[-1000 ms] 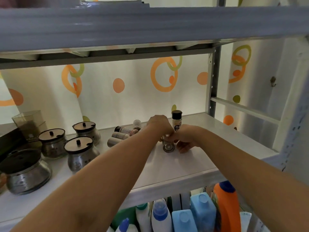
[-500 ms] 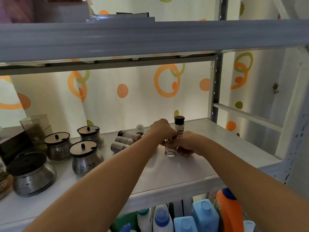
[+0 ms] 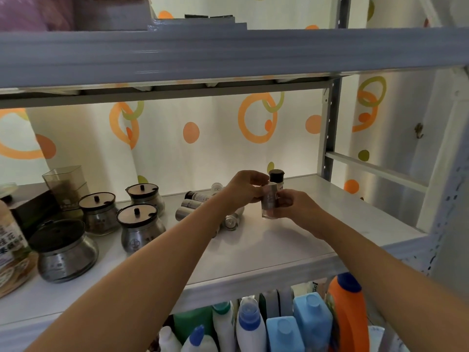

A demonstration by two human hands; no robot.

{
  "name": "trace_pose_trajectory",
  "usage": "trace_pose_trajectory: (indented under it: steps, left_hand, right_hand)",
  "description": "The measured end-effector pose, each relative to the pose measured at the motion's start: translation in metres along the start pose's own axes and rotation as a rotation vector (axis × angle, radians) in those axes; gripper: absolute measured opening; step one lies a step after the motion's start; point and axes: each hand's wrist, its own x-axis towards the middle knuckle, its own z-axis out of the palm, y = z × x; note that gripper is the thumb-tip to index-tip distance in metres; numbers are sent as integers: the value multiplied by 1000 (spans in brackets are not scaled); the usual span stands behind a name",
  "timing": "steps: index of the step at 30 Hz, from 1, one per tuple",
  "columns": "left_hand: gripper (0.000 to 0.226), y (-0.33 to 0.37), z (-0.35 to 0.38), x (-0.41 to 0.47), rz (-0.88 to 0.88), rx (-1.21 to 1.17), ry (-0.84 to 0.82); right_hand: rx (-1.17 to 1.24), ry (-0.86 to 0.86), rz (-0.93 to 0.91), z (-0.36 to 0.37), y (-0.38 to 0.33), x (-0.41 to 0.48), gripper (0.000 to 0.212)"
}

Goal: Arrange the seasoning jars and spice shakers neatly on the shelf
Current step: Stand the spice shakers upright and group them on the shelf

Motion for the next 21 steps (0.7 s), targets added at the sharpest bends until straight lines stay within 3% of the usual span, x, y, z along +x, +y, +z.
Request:
trace_pose_trajectory:
  steps: [5, 8, 13, 21]
  left_hand:
    - [46, -10, 11, 1, 33, -23, 41]
    - [55, -27, 36, -7, 9, -33, 182]
    - [46, -60, 64, -14, -37, -18, 270]
    - [32, -63, 66, -22, 39, 47, 253]
  right_hand:
    - [-85, 83, -27, 1, 7, 2, 34]
    - [-118, 153, -28, 2, 16, 2, 35]
    - [-248, 181, -19, 4, 26, 0, 37]
    - [-200, 179, 0, 3, 37, 2, 50]
